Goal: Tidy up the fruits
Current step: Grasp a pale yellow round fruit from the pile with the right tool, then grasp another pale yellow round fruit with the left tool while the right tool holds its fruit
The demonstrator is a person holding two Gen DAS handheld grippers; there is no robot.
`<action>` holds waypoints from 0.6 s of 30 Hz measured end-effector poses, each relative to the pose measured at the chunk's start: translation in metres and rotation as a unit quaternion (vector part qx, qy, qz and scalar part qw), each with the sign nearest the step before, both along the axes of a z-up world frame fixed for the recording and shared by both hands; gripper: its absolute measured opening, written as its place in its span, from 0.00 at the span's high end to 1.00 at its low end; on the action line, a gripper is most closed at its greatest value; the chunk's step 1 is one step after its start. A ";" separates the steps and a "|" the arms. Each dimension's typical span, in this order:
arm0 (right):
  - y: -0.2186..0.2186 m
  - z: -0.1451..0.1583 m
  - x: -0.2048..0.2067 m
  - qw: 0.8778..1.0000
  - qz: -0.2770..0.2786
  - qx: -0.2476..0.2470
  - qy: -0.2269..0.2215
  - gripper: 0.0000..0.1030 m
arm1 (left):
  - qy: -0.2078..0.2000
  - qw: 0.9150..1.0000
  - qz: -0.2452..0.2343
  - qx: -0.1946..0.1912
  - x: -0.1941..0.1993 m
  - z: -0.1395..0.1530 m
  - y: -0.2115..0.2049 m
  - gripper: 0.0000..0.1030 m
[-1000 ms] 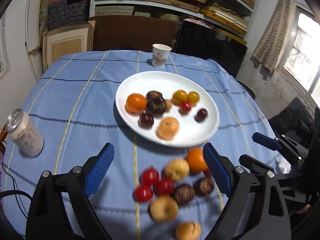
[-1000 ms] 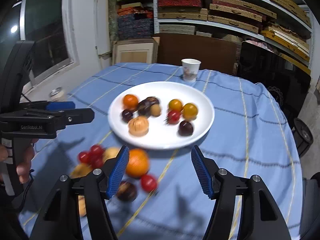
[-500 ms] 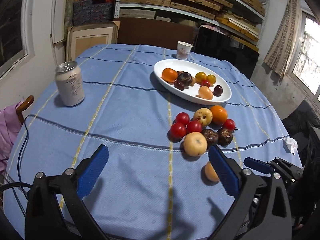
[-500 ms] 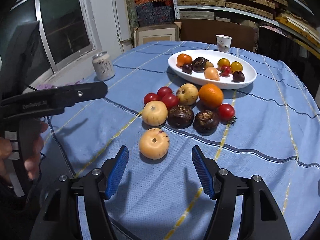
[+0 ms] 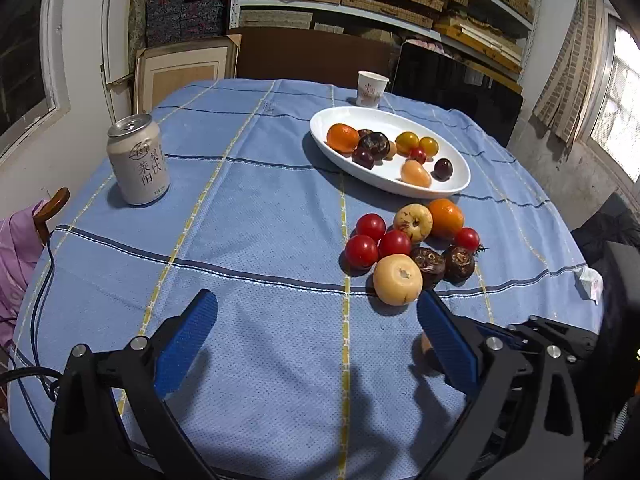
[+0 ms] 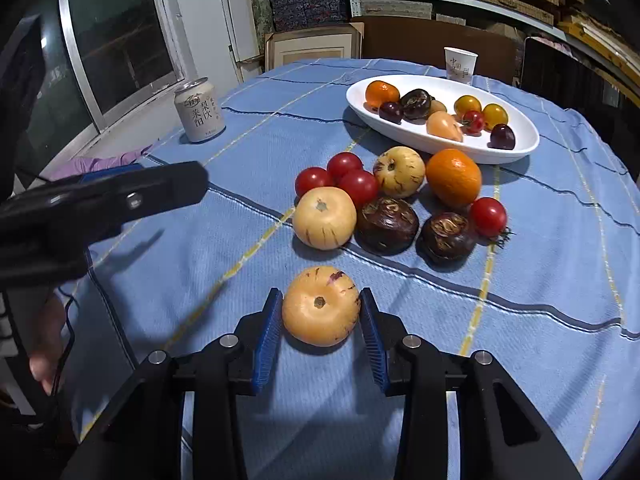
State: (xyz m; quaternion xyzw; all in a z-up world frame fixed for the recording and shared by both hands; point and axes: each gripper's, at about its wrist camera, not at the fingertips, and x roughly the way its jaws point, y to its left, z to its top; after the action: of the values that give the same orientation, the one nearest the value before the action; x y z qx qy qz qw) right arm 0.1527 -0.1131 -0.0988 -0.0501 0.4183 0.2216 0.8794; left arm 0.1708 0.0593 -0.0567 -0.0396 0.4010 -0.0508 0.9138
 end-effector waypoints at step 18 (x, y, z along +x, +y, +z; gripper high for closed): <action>-0.074 0.001 -0.031 0.997 -0.019 0.078 -0.023 0.61 | 0.047 0.995 -0.046 0.074 0.050 -0.044 -0.067 0.20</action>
State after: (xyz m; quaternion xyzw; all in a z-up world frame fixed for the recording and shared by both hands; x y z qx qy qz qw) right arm 0.1214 -0.1872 -0.0973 0.0213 0.3805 0.2355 0.8940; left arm 0.2213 -0.0075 -0.1011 0.0442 0.4474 -0.0611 0.8911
